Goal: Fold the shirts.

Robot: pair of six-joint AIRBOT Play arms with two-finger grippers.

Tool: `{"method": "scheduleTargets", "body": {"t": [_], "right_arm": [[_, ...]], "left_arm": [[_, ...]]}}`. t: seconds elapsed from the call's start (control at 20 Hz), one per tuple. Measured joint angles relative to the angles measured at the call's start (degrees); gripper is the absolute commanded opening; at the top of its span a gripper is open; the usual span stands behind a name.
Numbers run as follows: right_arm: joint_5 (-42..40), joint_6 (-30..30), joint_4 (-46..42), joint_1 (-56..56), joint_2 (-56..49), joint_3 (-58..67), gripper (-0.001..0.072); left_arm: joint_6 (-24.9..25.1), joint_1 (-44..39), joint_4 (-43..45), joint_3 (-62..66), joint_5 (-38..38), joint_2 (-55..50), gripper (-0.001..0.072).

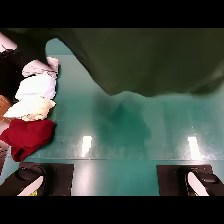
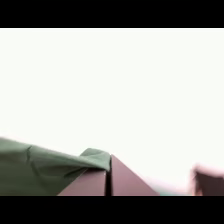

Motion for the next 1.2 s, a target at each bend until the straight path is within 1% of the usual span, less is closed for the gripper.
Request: {"method": "scheduleTargets", "body": {"t": [0.2, 0.3, 0.45, 0.5, 0.6, 0.7, 0.85, 0.95, 1.1, 1.15, 1.2], "right_arm": [[-0.66, 0.04, 1.25, -9.81, 1.16, 4.66, 0.0020], [1.01, 0.07, 4.98, -14.58, -0.79, 6.34, 0.0021], [5.77, 0.04, 14.69, -18.38, -6.56, 5.16, 0.0020], [7.30, 0.02, 17.42, -17.99, -9.01, 3.67, 0.0020], [10.40, 0.02, 19.41, -14.25, -14.29, -0.24, 0.0020], [12.55, 0.07, 16.33, -7.67, -20.39, -4.76, 0.0021], [12.17, 0.09, 7.72, 3.08, -29.97, -9.79, 0.0021], [10.21, 0.07, 2.16, 8.55, -37.22, -10.38, 0.0021], [6.49, 0.04, -1.75, 13.75, -46.27, -6.84, 0.0026], [5.14, 0.07, -2.51, 14.73, -48.74, -4.94, 0.0166], [4.44, 0.15, -2.99, 15.47, -50.88, -3.15, 0.0455]], "left_arm": [[-0.02, 0.00, -4.63, 0.55, 2.78, 3.45, 0.0023], [-0.02, 0.00, -5.44, -2.05, 3.08, 4.02, 0.0023], [-0.11, 0.00, -4.39, -11.58, 1.09, 3.04, 0.0023], [-0.15, 0.00, -3.91, -16.22, -0.31, 1.97, 0.0023], [-0.17, 0.00, -3.19, -26.77, -2.54, -0.79, 0.0023], [-0.17, 0.02, -2.71, -38.14, -2.99, -4.28, 0.0024], [0.61, 0.04, -1.55, -52.74, 0.76, -10.80, 0.0024], [0.87, 0.04, 0.66, -57.61, 4.39, -15.34, 0.0024], [0.87, 0.09, 5.09, -59.65, 10.78, -20.68, 0.0024], [0.87, 0.11, 6.25, -59.49, 13.44, -21.86, 0.0026], [0.87, 0.11, 7.13, -59.25, 15.67, -22.69, 0.0203]]}}
